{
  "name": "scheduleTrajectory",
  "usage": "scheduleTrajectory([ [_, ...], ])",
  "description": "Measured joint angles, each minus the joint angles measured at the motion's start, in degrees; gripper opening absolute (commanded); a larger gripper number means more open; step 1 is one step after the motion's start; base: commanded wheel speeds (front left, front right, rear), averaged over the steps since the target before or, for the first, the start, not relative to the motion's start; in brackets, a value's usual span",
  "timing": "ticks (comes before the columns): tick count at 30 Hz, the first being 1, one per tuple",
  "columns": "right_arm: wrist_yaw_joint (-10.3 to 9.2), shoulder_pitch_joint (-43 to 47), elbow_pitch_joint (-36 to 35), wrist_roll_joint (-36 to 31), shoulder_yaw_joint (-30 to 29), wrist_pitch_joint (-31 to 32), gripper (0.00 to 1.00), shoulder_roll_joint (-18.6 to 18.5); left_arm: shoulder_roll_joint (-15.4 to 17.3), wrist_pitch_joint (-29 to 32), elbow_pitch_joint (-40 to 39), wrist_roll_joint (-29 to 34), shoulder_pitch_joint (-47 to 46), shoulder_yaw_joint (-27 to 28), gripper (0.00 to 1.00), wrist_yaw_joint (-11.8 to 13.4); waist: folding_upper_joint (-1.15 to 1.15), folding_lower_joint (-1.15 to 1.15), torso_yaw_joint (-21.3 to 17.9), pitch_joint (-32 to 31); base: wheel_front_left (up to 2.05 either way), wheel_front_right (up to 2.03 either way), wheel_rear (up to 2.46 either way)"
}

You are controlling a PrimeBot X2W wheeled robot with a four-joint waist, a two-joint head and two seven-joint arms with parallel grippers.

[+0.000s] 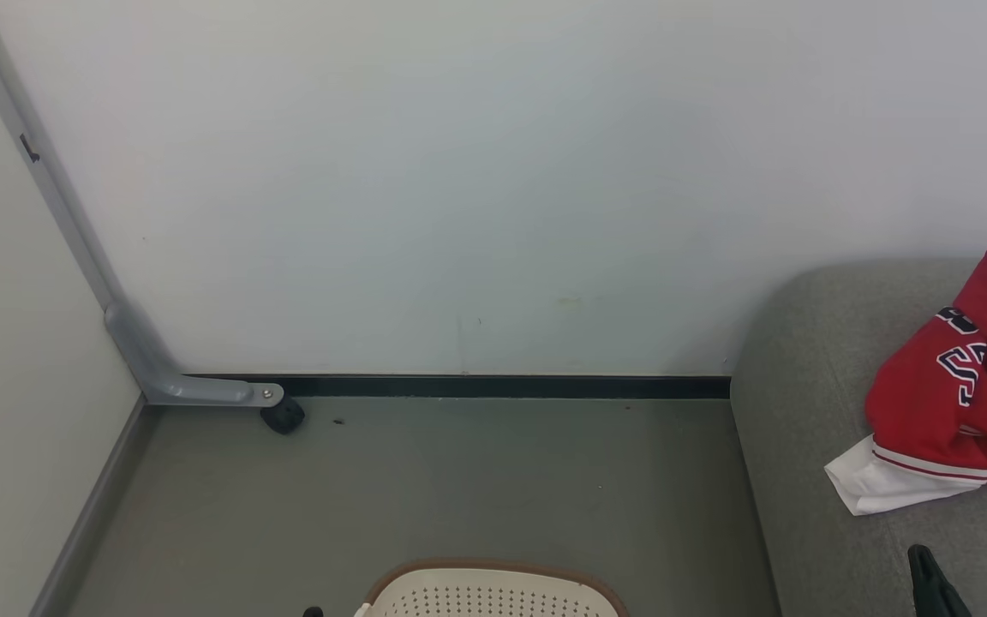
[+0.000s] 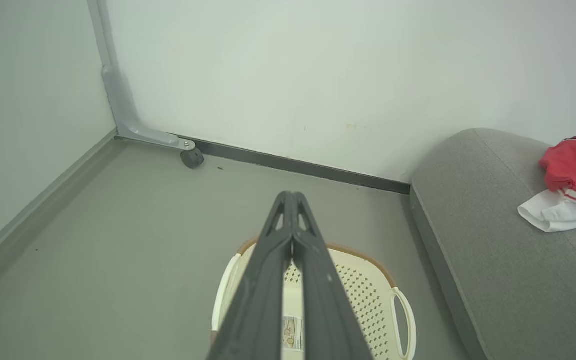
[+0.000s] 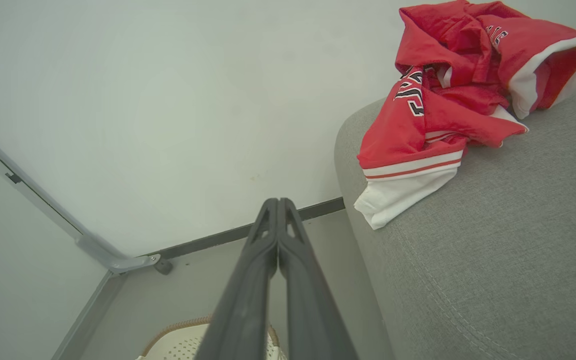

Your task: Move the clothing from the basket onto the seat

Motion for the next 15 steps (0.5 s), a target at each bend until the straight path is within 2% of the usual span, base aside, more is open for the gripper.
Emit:
scheduleTrajectory([
  [15,1.65,-2.03,2.42,9.87,-3.61,3.55,0.00,3.36,-0.03,3.02,0.74,-13.23,-1.44,3.64,0.00,-2.04,0.01,0.00,-0.53,0.44,0.00,0.00,0.00],
])
